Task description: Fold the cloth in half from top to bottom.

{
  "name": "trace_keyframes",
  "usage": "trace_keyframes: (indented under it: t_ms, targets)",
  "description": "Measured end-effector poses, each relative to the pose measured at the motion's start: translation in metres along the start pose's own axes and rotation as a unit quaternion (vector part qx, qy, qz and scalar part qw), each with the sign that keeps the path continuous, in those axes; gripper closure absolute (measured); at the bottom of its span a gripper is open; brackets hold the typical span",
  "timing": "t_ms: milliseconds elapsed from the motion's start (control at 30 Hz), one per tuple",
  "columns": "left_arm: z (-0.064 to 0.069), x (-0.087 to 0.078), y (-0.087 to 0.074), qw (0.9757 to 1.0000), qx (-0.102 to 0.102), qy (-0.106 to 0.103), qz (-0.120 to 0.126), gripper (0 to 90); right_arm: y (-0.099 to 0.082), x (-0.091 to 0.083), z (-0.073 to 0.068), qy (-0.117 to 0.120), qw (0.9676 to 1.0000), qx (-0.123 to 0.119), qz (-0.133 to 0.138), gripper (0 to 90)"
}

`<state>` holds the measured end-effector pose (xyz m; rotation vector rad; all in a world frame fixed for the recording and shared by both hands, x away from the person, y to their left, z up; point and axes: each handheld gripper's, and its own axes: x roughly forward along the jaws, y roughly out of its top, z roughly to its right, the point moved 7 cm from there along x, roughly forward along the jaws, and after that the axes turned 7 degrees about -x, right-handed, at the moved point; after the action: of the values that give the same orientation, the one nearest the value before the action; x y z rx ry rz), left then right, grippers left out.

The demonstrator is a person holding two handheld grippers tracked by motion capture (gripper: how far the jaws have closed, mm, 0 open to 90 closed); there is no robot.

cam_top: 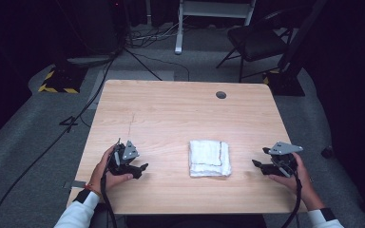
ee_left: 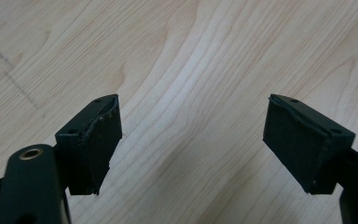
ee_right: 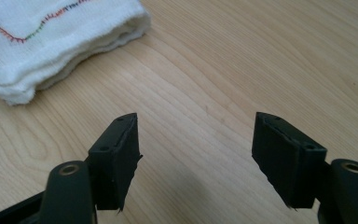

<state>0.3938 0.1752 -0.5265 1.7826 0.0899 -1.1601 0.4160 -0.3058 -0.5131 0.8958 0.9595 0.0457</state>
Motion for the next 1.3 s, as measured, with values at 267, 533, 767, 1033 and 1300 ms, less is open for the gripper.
trace_keyframes:
  t_ms: [267, 533, 767, 1033, 1300]
  targets:
    - [-0.009, -0.003, -0.016, 0.9996, -0.007, 0.021, -0.02, 20.0, -0.023, -0.008, 0.011, -0.013, 0.9996, 0.023, -0.004, 31.2]
    - [-0.016, -0.007, -0.032, 0.9992, -0.036, -0.01, -0.015, 20.0, -0.054, -0.015, 0.024, -0.021, 0.9978, 0.062, -0.007, 30.2]
    - [-0.023, -0.008, -0.045, 0.9978, -0.057, -0.027, -0.02, 19.8, -0.074, -0.019, 0.034, -0.028, 0.9932, 0.113, -0.002, 27.8]
    - [-0.029, -0.01, -0.054, 0.9958, -0.081, -0.042, 0.005, 18.8, -0.08, -0.015, 0.035, -0.041, 0.9905, 0.131, 0.001, 22.9]
    - [-0.028, -0.01, -0.055, 0.9955, -0.086, -0.039, 0.009, 18.5, -0.082, -0.013, 0.036, -0.04, 0.9881, 0.149, 0.002, 18.9]
